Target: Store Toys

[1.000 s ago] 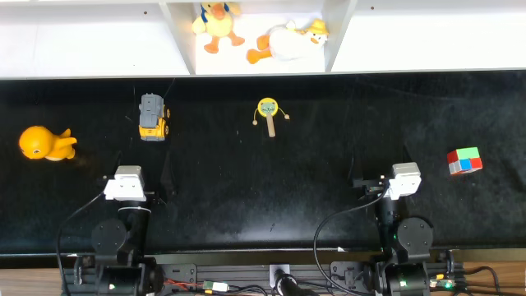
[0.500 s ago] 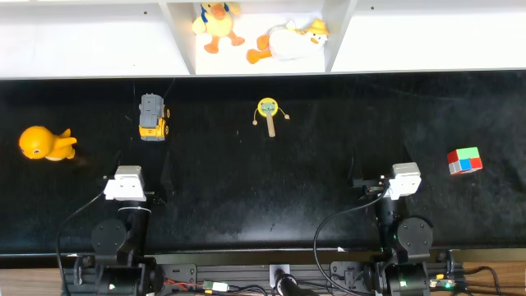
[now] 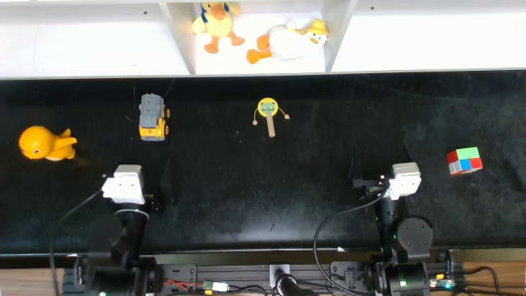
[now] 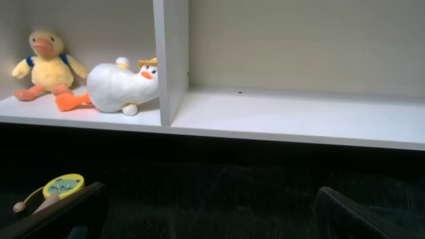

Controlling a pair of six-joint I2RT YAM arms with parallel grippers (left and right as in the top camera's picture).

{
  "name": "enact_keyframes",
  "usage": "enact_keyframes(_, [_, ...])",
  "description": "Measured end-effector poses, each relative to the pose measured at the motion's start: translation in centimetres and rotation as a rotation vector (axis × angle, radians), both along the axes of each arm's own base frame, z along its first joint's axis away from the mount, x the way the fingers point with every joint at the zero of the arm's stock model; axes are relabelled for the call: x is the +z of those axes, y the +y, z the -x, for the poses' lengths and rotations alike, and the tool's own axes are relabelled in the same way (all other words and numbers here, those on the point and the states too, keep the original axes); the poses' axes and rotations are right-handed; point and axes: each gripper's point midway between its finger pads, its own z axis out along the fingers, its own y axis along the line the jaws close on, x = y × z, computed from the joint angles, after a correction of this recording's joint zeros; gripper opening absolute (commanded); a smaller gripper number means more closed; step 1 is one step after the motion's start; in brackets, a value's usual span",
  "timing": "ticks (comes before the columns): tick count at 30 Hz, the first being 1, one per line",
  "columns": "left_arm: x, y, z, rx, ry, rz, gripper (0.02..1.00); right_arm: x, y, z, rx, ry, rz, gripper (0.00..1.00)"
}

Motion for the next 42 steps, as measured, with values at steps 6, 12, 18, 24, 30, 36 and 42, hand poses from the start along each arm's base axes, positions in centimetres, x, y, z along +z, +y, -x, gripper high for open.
enact_keyframes(6, [2.8,1.2,1.6,0.041,0.254,-0.011,0.993,0.0,0.0,0.0,0.000,0.000,0.000,0.996])
enact_keyframes(12, [4.5,3.3,1.1,0.013,0.411,-0.066,0.993,0.0,0.0,0.0,0.000,0.000,0.001,0.996])
enact_keyframes(18, [5.9,6.9,0.1,-0.019,0.414,-0.075,0.991,0.0,0.0,0.0,0.000,0.000,0.000,0.998])
enact_keyframes(24, [3.2,11.2,0.7,0.004,0.481,0.006,0.996,0.0,0.0,0.0,0.000,0.000,0.000,0.996])
enact_keyframes(30, [2.5,14.8,2.4,0.070,0.496,-0.064,0.996,0.0,0.0,0.0,0.000,0.000,0.000,0.993])
enact_keyframes(36, [2.3,17.3,3.1,0.119,0.502,-0.129,0.998,0.0,0.0,0.0,0.000,0.000,0.000,0.996])
enact_keyframes(42, [1.3,19.6,2.8,0.137,0.493,-0.101,0.998,0.0,0.0,0.0,0.000,0.000,0.000,0.991])
